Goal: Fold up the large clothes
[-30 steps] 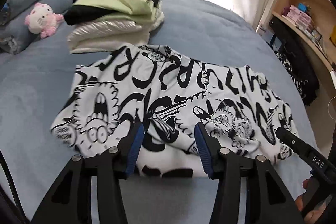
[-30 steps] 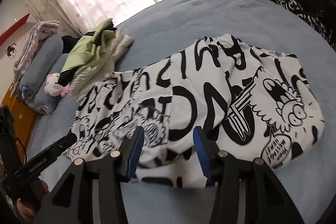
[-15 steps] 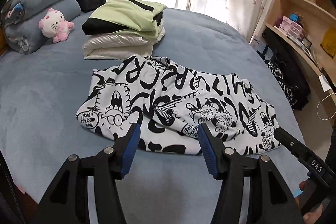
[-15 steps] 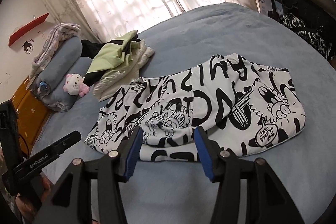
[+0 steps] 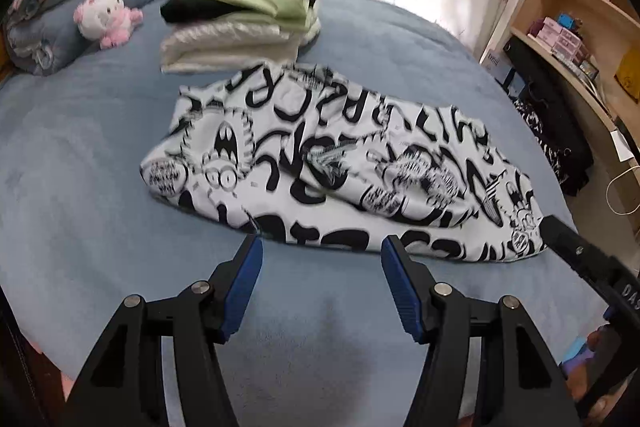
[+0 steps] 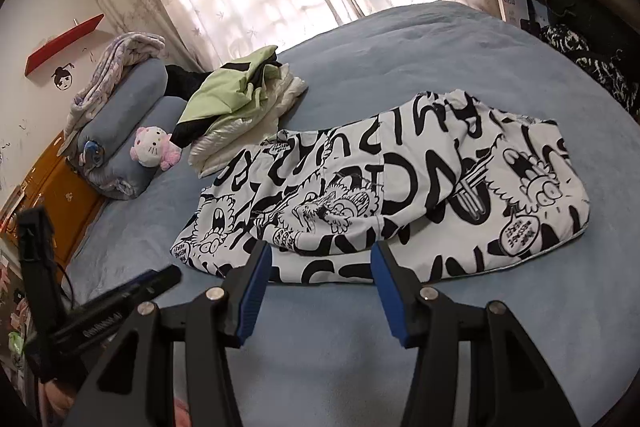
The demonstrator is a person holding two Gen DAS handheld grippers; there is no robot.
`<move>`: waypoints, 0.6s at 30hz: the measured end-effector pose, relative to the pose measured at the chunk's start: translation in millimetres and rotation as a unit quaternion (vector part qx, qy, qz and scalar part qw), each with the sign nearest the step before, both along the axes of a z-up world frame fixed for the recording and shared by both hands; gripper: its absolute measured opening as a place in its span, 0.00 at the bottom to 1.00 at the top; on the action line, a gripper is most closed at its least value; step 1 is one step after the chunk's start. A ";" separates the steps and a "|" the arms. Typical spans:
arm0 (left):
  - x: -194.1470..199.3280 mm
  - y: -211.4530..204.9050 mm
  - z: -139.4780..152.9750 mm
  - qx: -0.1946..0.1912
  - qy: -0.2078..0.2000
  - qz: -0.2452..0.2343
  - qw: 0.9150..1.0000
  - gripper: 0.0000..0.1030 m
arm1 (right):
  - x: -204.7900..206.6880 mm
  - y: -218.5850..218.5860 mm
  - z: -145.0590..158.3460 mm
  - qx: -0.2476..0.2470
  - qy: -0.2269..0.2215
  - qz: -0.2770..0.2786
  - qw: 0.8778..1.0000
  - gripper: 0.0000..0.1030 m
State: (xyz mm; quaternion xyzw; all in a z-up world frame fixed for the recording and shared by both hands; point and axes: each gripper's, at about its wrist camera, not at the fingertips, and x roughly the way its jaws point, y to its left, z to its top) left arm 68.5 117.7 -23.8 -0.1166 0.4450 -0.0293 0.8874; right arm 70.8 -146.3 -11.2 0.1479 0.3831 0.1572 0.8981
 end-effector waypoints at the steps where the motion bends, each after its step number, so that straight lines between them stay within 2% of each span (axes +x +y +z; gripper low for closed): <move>1: 2.2 1.5 -6.0 -0.005 0.006 0.000 1.000 0.58 | 1.6 0.7 -2.0 -0.001 0.001 0.000 1.000 0.50; 6: 16.8 8.9 -35.1 -0.030 0.034 0.007 0.999 0.58 | 15.2 6.0 -15.8 0.000 0.010 0.003 1.000 0.50; 12: 37.0 27.0 -74.3 -0.093 0.067 0.026 0.993 0.58 | 39.0 15.1 -34.4 0.002 0.028 0.005 1.000 0.50; 18: 53.8 45.2 -107.3 -0.157 0.072 0.050 0.984 0.58 | 61.9 25.3 -48.3 0.001 0.040 0.012 0.999 0.50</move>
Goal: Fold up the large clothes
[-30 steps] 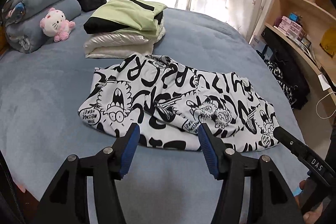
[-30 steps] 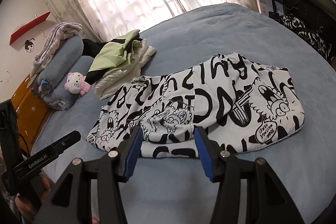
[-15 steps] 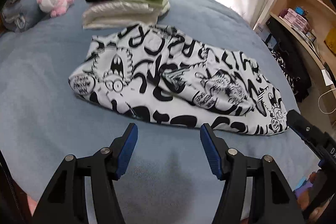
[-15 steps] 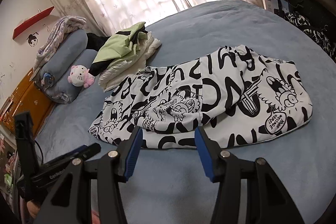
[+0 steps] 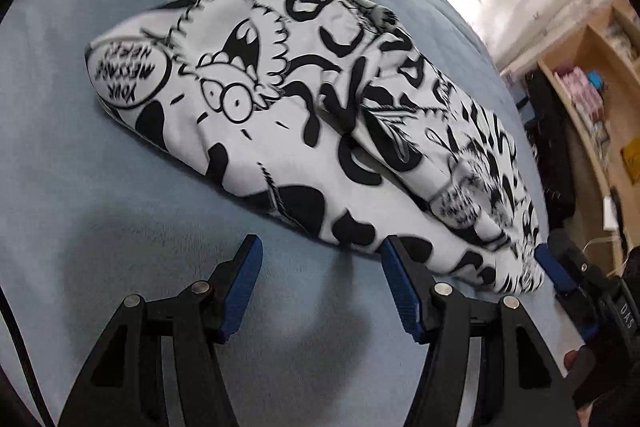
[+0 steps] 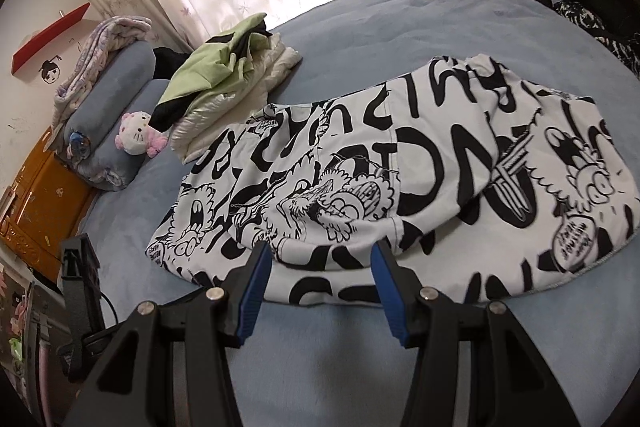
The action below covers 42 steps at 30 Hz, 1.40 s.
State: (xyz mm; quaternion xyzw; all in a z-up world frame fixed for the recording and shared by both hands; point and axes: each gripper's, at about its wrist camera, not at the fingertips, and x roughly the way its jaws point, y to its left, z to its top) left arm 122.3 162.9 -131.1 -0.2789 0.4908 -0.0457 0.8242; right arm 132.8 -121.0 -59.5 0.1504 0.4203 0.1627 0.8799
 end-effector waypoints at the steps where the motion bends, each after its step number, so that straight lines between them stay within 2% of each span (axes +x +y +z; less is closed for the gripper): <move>1: 3.5 3.7 -5.6 -0.010 -0.003 0.008 1.000 0.58 | 2.5 1.2 -1.1 -0.001 0.000 0.001 1.000 0.50; 9: 40.1 15.6 -23.6 -0.043 -0.033 0.035 0.998 0.59 | 33.7 9.6 -10.7 -0.007 0.002 0.007 1.000 0.50; 15: 71.1 19.1 -24.7 -0.034 -0.055 0.052 0.997 0.59 | 63.0 18.9 -17.8 -0.030 -0.003 0.010 1.000 0.50; 19: 83.1 25.8 -22.0 -0.028 -0.075 0.075 0.994 0.58 | 81.8 28.7 -22.2 -0.068 -0.033 0.012 0.997 0.50; 20: 83.9 29.2 -21.3 -0.027 -0.080 0.085 0.993 0.56 | 86.8 32.3 -25.4 -0.084 -0.038 0.014 0.996 0.50; 21: 83.7 32.1 -20.2 -0.020 -0.086 0.098 0.991 0.48 | 91.7 36.1 -31.1 -0.100 -0.041 0.016 0.994 0.50; 23: 82.7 32.3 -16.0 -0.001 -0.097 0.119 0.988 0.30 | 99.3 42.4 -44.2 -0.122 -0.033 0.022 0.992 0.38; 24: 81.7 31.0 -12.3 0.011 -0.110 0.123 0.986 0.25 | 101.7 45.4 -54.8 -0.135 -0.025 0.025 0.990 0.33; 25: 80.4 28.4 -7.5 0.025 -0.123 0.123 0.984 0.18 | 100.7 47.4 -59.9 -0.141 -0.030 0.028 0.989 0.33; 26: 78.8 25.3 -1.8 0.042 -0.135 0.122 0.982 0.16 | 97.9 48.9 -62.2 -0.147 -0.037 0.029 0.988 0.33; 28: 77.2 12.6 12.7 0.094 -0.160 0.108 0.977 0.11 | 95.4 50.0 -63.9 -0.158 -0.041 0.029 0.986 0.34; 30: 76.9 -8.9 31.7 0.153 -0.193 0.090 0.965 0.10 | 96.0 48.5 -65.8 -0.153 -0.036 0.029 0.987 0.34; 33: 76.9 -32.3 57.9 0.196 -0.229 0.066 0.951 0.09 | 95.6 43.2 -68.0 -0.135 -0.031 0.028 0.990 0.34; 36: 73.9 -53.7 81.1 0.219 -0.260 0.038 0.940 0.08 | 95.3 36.2 -69.3 -0.110 -0.028 0.028 0.993 0.34; 42: 71.3 -125.5 123.1 0.247 -0.323 -0.046 0.913 0.08 | 92.0 9.9 -73.4 -0.002 0.007 0.031 0.999 0.34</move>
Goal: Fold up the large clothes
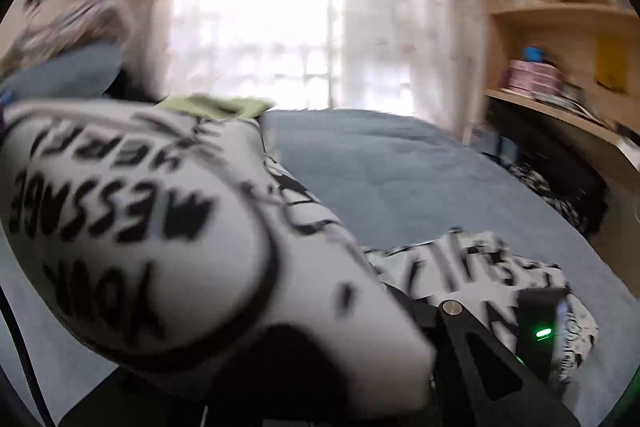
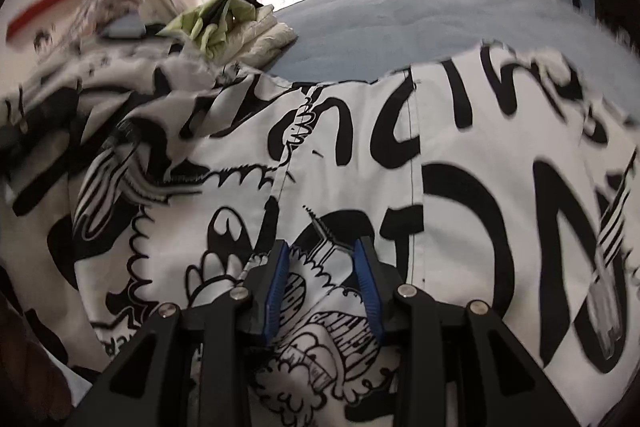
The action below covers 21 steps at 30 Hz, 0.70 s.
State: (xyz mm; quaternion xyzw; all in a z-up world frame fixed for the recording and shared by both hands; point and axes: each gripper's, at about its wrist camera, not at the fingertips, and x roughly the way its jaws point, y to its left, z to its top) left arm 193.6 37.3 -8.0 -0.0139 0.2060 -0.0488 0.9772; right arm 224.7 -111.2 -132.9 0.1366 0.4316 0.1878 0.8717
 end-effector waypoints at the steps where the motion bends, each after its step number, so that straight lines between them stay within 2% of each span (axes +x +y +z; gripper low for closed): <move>1: 2.2 -15.5 4.4 0.011 -0.002 -0.019 1.000 0.08 | -0.5 -4.8 -1.1 0.020 0.011 0.004 1.000 0.34; 6: 2.5 -88.0 10.3 0.058 0.001 -0.093 0.994 0.08 | -16.1 -46.1 -1.2 0.126 0.067 0.007 0.990 0.33; 8: 0.7 -118.1 7.7 0.084 0.003 -0.121 0.989 0.09 | -34.2 -77.7 7.8 0.150 0.068 -0.015 0.986 0.32; 10: 4.6 -144.6 -1.3 0.112 0.015 -0.142 0.983 0.09 | -52.2 -106.0 18.0 0.122 0.053 -0.054 0.990 0.33; 12: 6.8 -174.1 -17.2 0.150 0.039 -0.162 0.975 0.09 | -73.7 -142.0 28.8 0.066 0.031 -0.110 0.991 0.33; 14: 11.0 -204.1 -42.9 0.190 0.075 -0.176 0.963 0.10 | -91.3 -177.0 34.6 0.030 0.021 -0.163 0.986 0.33; 16: 13.7 -227.6 -69.9 0.233 0.099 -0.182 0.950 0.13 | -106.3 -210.1 35.4 0.029 0.020 -0.201 0.979 0.33; 17: 13.1 -236.9 -82.1 0.258 0.103 -0.180 0.944 0.14 | -112.6 -222.6 34.4 0.037 0.021 -0.215 0.976 0.33; 19: 7.6 -257.1 -111.9 0.332 0.093 -0.172 0.923 0.17 | -119.0 -237.3 32.5 0.063 0.019 -0.222 0.973 0.32; 20: 4.4 -262.1 -122.7 0.359 0.087 -0.170 0.914 0.17 | -124.0 -242.3 31.8 0.064 0.019 -0.231 0.971 0.32; 21: 2.4 -264.8 -128.2 0.375 0.080 -0.168 0.908 0.19 | -126.5 -246.2 31.5 0.055 0.018 -0.241 0.969 0.32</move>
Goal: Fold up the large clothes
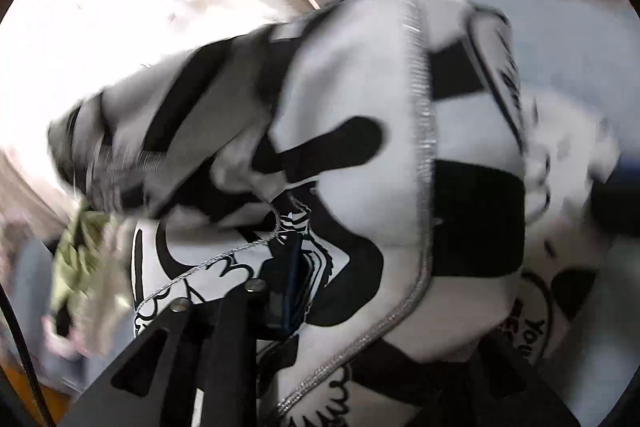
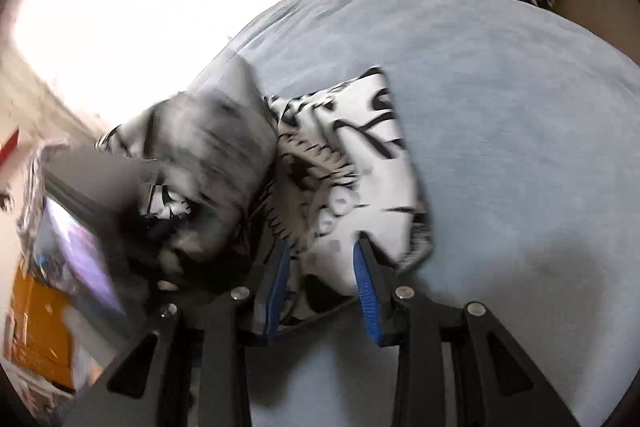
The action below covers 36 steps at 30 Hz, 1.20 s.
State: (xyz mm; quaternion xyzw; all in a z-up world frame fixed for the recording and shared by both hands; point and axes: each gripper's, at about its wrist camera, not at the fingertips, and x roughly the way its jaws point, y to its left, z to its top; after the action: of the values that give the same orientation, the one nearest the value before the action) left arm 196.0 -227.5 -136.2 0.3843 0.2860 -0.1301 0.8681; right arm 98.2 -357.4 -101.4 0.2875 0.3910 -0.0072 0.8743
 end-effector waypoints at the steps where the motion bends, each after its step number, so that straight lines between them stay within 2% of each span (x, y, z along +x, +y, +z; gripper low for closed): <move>1: -4.2 -0.9 -5.8 0.017 -0.016 -0.007 1.000 0.19 | -2.8 -2.4 -1.1 0.001 -0.003 -0.001 1.000 0.32; 3: -2.1 0.1 -7.1 0.019 -0.018 -0.012 1.000 0.21 | -5.3 -7.9 -4.3 0.017 -0.005 -0.005 1.000 0.32; 7: 12.1 7.4 0.7 -0.018 0.020 -0.015 1.000 0.32 | -9.0 -10.9 -7.2 0.026 -0.007 -0.004 1.000 0.32; 10: 14.3 15.2 11.0 -0.040 0.044 -0.022 0.998 0.52 | -9.7 -8.7 -3.2 0.027 -0.010 -0.003 1.000 0.32; 13: 4.8 19.0 21.5 -0.070 0.075 -0.027 0.994 0.68 | -4.2 -21.0 -7.0 0.030 -0.010 -0.003 0.999 0.32; 16: -3.9 37.1 36.1 -0.101 0.103 -0.032 0.989 0.69 | -5.4 -21.4 -4.5 0.029 -0.010 0.000 1.000 0.33; 20: -22.7 65.7 65.7 -0.146 0.115 -0.024 0.982 0.69 | -2.3 -18.3 4.4 0.030 -0.012 0.016 0.999 0.33; 22: -37.2 74.6 82.1 -0.179 0.114 -0.009 0.977 0.69 | 4.0 -13.8 13.7 0.030 -0.017 0.031 0.999 0.38; 24: -35.2 96.9 99.4 -0.217 0.113 0.022 0.969 0.70 | 11.9 -9.2 23.0 0.027 -0.027 0.046 0.998 0.44; 26: -20.6 129.0 111.2 -0.266 0.117 0.069 0.954 0.70 | 26.1 -5.1 32.5 0.022 -0.034 0.066 0.997 0.46; 29: 6.2 170.4 106.6 -0.315 0.139 0.136 0.929 0.70 | 50.4 -4.8 36.0 0.026 -0.030 0.086 0.996 0.49; 30: 15.2 183.7 100.9 -0.329 0.152 0.155 0.919 0.70 | 62.5 -5.4 34.3 0.028 -0.022 0.094 0.995 0.49; 31: 24.4 198.9 93.3 -0.350 0.171 0.176 0.904 0.70 | 71.1 -5.6 32.3 0.031 -0.018 0.102 0.994 0.49; 33: 34.9 217.0 79.9 -0.378 0.198 0.196 0.883 0.70 | 94.3 -6.5 22.9 0.039 0.003 0.127 0.991 0.49; 36: 42.7 230.2 62.4 -0.415 0.231 0.196 0.858 0.70 | 125.6 -10.3 0.5 0.089 0.034 0.169 0.981 0.48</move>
State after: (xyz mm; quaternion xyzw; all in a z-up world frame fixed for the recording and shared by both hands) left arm 238.6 2.7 -73.8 -0.1173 0.4675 -0.1491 0.8634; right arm 223.9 -367.7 -100.9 0.2932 0.4626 0.1655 0.8201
